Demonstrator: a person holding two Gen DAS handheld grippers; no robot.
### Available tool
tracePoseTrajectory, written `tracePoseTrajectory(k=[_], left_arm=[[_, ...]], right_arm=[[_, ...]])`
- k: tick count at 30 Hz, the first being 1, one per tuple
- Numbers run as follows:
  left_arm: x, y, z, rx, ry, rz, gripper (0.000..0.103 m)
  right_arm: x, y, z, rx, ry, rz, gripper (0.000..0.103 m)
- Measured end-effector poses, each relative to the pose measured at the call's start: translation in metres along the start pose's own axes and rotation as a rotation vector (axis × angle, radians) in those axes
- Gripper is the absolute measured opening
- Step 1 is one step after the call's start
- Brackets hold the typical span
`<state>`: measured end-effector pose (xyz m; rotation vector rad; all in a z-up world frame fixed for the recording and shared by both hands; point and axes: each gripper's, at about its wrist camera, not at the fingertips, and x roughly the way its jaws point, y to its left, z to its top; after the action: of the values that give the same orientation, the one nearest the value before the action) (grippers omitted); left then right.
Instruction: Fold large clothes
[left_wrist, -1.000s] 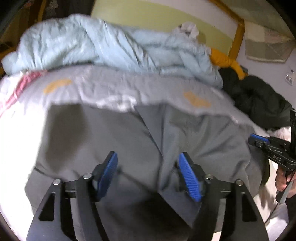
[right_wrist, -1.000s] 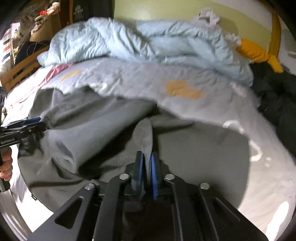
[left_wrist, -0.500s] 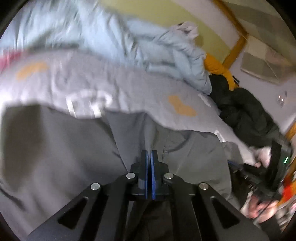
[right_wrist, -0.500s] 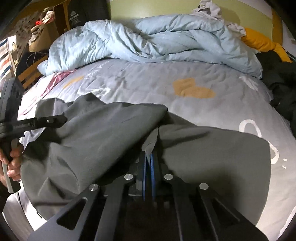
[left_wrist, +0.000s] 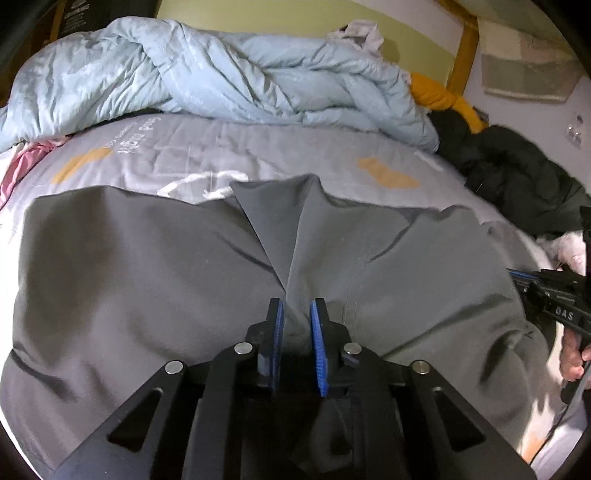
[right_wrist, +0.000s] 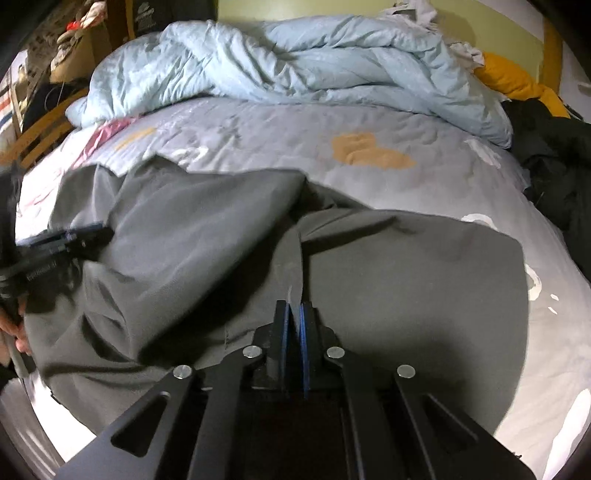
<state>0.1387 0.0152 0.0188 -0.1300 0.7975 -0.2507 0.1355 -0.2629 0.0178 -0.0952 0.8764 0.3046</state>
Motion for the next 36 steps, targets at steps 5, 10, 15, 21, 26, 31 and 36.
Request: tracePoseTrajectory(k=[5, 10, 15, 21, 26, 31, 36], left_arm=[[-0.036, 0.003, 0.001, 0.018, -0.093, 0.035, 0.049], [-0.08, 0.012, 0.004, -0.023, -0.171, 0.012, 0.061], [-0.111, 0.017, 0.008, -0.01, -0.274, 0.051, 0.076], [-0.11, 0.02, 0.005, 0.003, -0.291, 0.068, 0.082], [-0.104, 0.003, -0.002, 0.032, -0.252, -0.03, 0.079], [-0.096, -0.032, -0.011, 0.115, -0.235, -0.09, 0.068], [-0.078, -0.075, -0.005, 0.143, -0.173, -0.168, 0.049]], right_arm=[[-0.028, -0.009, 0.005, 0.026, -0.089, -0.031, 0.005], [-0.056, -0.014, 0.011, 0.033, -0.169, -0.078, 0.012], [-0.086, -0.038, 0.009, 0.156, -0.257, -0.03, 0.068], [-0.12, -0.074, -0.006, 0.322, -0.347, -0.084, 0.075], [-0.138, -0.099, -0.04, 0.515, -0.386, -0.113, 0.087], [-0.133, -0.109, -0.074, 0.642, -0.348, -0.122, 0.088], [-0.121, -0.101, -0.083, 0.61, -0.292, -0.133, 0.088]])
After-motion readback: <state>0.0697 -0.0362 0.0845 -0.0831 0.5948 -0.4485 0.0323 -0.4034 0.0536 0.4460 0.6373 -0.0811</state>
